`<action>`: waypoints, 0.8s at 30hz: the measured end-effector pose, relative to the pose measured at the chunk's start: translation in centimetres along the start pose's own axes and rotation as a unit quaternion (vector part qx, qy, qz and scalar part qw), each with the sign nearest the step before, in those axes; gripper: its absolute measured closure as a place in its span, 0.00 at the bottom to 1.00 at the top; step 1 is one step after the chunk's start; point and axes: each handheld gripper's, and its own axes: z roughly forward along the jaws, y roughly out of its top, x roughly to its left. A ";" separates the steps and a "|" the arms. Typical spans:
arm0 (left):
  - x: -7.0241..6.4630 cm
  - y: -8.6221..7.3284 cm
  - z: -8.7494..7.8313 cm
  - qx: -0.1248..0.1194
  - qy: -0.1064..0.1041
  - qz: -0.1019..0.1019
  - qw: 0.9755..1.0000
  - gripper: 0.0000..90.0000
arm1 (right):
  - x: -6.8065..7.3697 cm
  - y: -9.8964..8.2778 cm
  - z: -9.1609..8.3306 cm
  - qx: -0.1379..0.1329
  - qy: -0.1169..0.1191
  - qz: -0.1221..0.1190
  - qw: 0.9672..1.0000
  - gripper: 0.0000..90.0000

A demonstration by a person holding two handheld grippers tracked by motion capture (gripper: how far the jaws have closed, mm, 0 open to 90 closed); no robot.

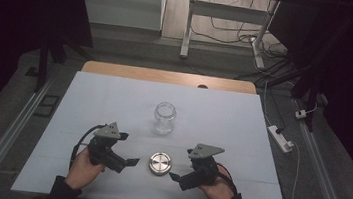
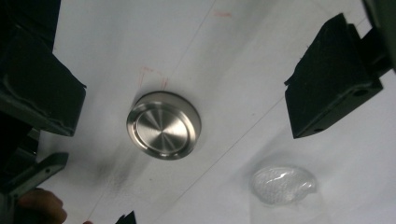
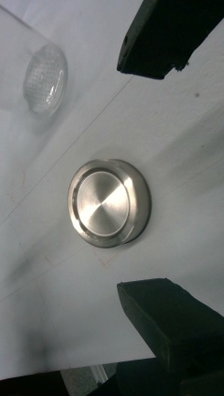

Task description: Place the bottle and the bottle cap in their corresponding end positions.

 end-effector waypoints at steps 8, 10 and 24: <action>-0.2 -1.8 -2.0 -0.011 0.026 -0.019 0.999 0.00 | -0.4 -0.9 -1.4 0.002 -0.018 0.010 1.000 0.00; -0.2 -2.2 -2.5 -0.014 0.032 -0.025 0.999 0.00 | -0.6 -1.2 -1.8 0.001 -0.023 0.014 1.000 0.00; -0.3 -4.6 -5.1 -0.024 0.065 -0.052 0.996 0.00 | -1.2 -3.0 -4.6 -0.005 -0.059 0.052 0.997 0.00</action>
